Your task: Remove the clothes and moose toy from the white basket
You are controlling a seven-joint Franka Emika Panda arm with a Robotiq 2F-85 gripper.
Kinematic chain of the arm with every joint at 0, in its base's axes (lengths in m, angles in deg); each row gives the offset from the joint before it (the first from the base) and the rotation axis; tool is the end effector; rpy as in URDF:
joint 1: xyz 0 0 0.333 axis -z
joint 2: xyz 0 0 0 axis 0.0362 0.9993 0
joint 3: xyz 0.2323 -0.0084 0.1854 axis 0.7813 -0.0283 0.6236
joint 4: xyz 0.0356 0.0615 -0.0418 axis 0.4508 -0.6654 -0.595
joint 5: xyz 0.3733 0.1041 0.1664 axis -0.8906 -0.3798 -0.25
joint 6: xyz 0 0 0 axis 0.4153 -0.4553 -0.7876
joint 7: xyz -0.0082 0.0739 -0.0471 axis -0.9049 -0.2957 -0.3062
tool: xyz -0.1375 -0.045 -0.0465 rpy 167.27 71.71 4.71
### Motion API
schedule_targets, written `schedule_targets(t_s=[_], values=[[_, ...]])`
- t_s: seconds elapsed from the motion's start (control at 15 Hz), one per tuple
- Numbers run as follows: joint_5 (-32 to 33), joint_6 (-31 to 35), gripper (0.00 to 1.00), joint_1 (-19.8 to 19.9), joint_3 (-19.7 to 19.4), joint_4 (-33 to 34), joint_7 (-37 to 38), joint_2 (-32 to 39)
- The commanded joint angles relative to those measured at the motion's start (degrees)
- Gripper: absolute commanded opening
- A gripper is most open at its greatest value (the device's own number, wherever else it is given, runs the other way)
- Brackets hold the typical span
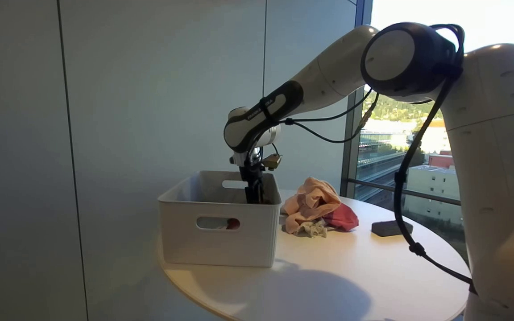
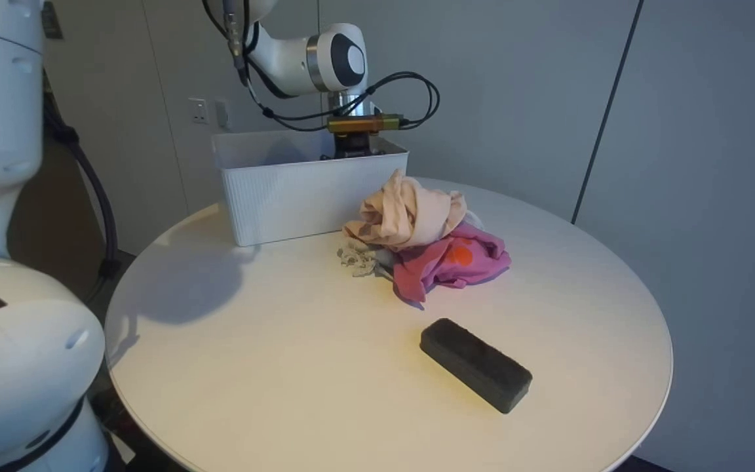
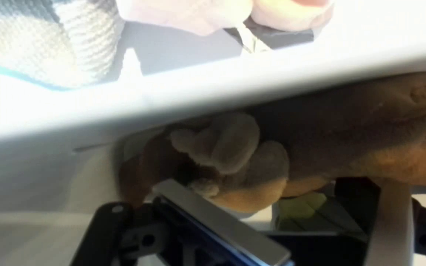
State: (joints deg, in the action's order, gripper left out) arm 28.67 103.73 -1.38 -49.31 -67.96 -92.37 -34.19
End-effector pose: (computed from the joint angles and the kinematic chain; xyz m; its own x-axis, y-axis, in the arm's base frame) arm 0.6368 -0.0291 0.3106 0.7843 0.5772 -0.2274 0.6050 -0.7927 0.0746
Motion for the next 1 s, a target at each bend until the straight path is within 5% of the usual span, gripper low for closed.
schedule_targets(t_s=[0.0,0.07,0.13,0.93], values=[[-0.67,-4.93,1.0,1.0,0.21,2.1,1.31,1.61],[-0.97,-6.75,1.0,1.21,0.23,2.66,1.29,1.65],[-0.67,-7.36,0.75,1.26,0.05,2.98,2.3,1.67],[-4.37,-5.5,0.06,2.65,0.1,1.62,6.53,2.32]])
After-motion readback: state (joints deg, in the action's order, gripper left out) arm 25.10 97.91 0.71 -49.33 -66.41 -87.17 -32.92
